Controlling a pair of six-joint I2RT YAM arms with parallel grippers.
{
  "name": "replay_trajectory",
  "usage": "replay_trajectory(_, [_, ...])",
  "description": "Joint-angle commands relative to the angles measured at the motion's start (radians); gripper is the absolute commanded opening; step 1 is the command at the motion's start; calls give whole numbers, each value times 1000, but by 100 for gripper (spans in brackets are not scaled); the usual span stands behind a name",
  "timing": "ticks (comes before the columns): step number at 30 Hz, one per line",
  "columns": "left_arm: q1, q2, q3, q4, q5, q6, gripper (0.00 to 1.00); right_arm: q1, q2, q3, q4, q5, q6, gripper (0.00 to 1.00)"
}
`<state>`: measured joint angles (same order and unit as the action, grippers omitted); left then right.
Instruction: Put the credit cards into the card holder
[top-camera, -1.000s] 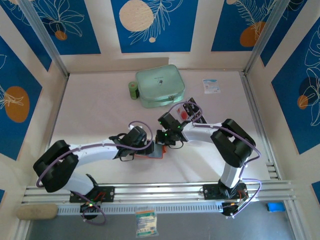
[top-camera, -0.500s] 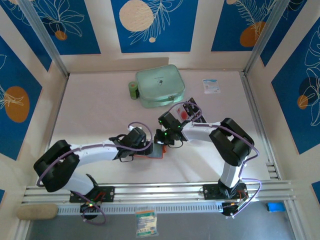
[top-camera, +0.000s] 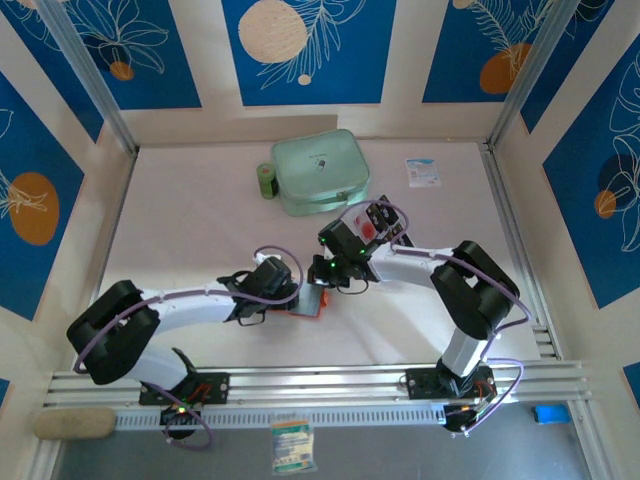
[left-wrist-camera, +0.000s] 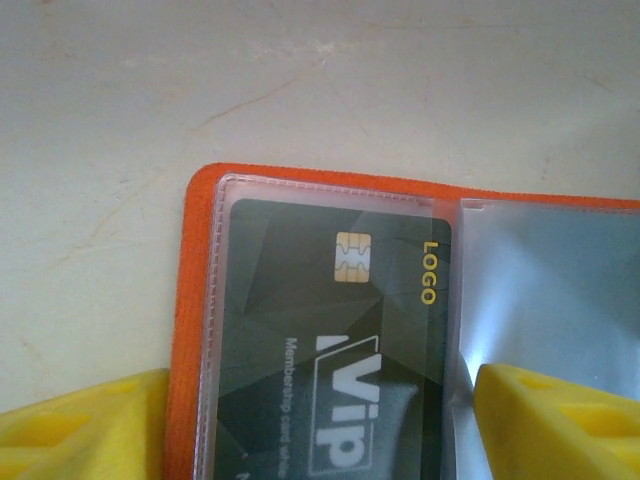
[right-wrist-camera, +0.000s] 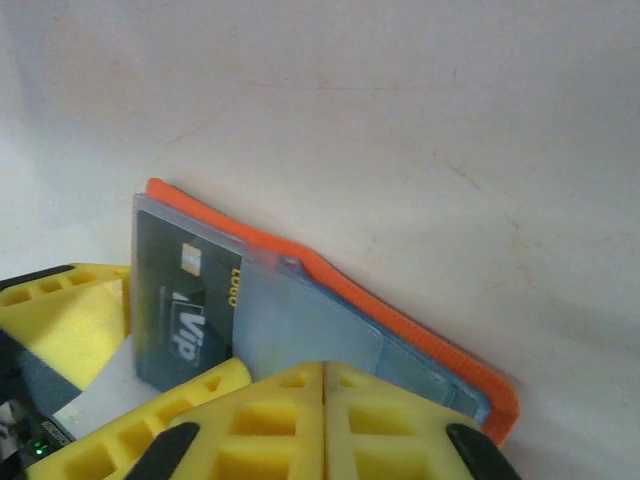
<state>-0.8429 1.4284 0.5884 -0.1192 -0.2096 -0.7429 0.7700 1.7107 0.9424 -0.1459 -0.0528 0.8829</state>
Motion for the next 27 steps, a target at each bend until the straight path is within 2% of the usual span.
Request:
replay_trajectory(1, [-11, 30, -40, 25, 82, -19, 75, -2, -20, -6, -25, 5, 19, 12])
replay_trajectory(7, [-11, 27, -43, 23, 81, -20, 75, 11, 9, -20, -10, -2, 40, 17])
replay_trajectory(13, [-12, 28, -42, 26, 81, -21, 75, 15, 40, -30, 7, -10, 60, 28])
replay_trajectory(16, [-11, 27, -44, 27, 81, -21, 75, 15, 53, -31, 18, -18, 65, 30])
replay_trajectory(27, [-11, 20, -46, 26, 81, -23, 75, -6, 56, -21, 75, -103, 51, 27])
